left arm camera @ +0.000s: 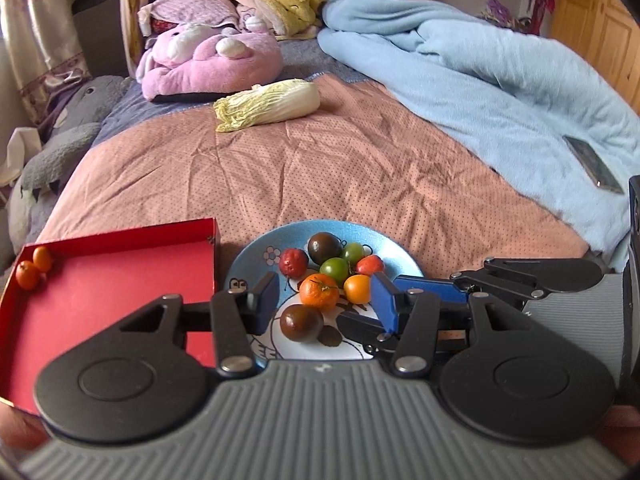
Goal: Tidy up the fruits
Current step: 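Move both tools back to the red tray, then reach both tools toward the last two tangerines in the tray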
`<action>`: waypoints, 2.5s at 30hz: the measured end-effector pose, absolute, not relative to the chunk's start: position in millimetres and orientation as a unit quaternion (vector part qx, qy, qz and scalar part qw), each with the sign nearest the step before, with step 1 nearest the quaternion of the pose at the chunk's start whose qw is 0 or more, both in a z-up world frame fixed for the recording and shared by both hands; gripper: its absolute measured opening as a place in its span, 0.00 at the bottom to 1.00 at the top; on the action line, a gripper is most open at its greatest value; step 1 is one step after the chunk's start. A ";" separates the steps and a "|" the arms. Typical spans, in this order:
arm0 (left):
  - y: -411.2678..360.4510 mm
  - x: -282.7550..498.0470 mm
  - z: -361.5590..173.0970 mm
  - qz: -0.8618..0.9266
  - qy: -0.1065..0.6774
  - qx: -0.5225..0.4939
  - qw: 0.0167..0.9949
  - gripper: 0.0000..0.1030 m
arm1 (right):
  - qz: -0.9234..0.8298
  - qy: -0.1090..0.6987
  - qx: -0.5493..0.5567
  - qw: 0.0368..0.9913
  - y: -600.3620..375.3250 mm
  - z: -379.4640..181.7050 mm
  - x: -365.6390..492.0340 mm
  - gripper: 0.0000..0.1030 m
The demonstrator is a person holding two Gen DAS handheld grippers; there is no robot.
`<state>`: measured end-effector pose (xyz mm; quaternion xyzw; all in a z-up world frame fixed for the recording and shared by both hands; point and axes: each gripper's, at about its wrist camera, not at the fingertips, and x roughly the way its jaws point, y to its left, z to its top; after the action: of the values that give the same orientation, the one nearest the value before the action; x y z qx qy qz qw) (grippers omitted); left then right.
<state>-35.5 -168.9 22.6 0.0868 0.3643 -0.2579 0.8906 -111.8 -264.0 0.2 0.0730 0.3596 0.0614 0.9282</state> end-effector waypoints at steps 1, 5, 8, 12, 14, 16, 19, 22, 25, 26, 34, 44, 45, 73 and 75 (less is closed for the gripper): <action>-168.0 -37.2 24.5 -0.256 0.363 0.083 0.892 0.52 | 0.064 0.358 0.076 0.929 -264.4 3.4 -113.7 0.52; -167.7 -44.4 32.6 -0.251 0.350 0.081 0.899 0.52 | 0.070 0.351 0.081 0.930 -265.8 15.4 -121.4 0.53; -168.1 -50.2 37.4 -0.252 0.345 0.077 0.901 0.52 | 0.073 0.347 0.080 0.932 -265.9 21.9 -126.8 0.54; -167.6 -57.5 40.2 -0.252 0.341 0.075 0.902 0.52 | 0.078 0.346 0.080 0.932 -263.9 26.4 -134.3 0.55; -166.8 -59.9 40.1 -0.253 0.342 0.071 0.902 0.52 | 0.081 0.346 0.080 0.931 -261.8 27.1 -135.9 0.55; -165.1 -61.3 39.6 -0.251 0.343 0.068 0.903 0.51 | 0.083 0.346 0.077 0.931 -260.0 27.5 -136.8 0.55; -163.3 -60.5 38.9 -0.251 0.344 0.067 0.902 0.52 | 0.085 0.349 0.078 0.930 -257.5 25.8 -134.6 0.55; -162.0 -57.9 37.2 -0.251 0.346 0.067 0.902 0.52 | 0.082 0.352 0.076 0.929 -255.2 24.8 -132.1 0.55; -160.7 -52.2 37.2 -0.255 0.345 0.064 0.901 0.52 | 0.077 0.352 0.077 0.930 -254.0 25.6 -126.4 0.55; -159.8 -50.5 37.7 -0.256 0.344 0.065 0.901 0.52 | 0.076 0.352 0.079 0.930 -253.6 25.9 -124.5 0.55; -142.1 -29.4 35.7 -0.238 0.344 0.059 0.906 0.52 | 0.087 0.355 0.084 0.927 -243.1 21.5 -97.0 0.56; -107.3 -7.7 24.2 -0.196 0.361 0.035 0.911 0.52 | 0.109 0.373 0.077 0.918 -225.1 9.5 -63.7 0.56; -102.6 -5.6 22.3 -0.190 0.363 0.032 0.912 0.52 | 0.113 0.375 0.074 0.917 -221.0 8.3 -60.3 0.56; 46.3 50.8 -19.5 -0.017 0.381 -0.034 0.924 0.52 | 0.196 0.382 0.018 0.903 -101.2 -14.7 36.5 0.56; 53.3 53.6 -23.1 -0.006 0.380 -0.030 0.924 0.52 | 0.196 0.374 0.017 0.906 -95.3 -14.9 44.9 0.56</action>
<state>53.6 53.3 -23.1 -0.0301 0.3805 -0.0059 0.9243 44.9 -95.3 -14.9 0.0175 0.3745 0.1963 0.9061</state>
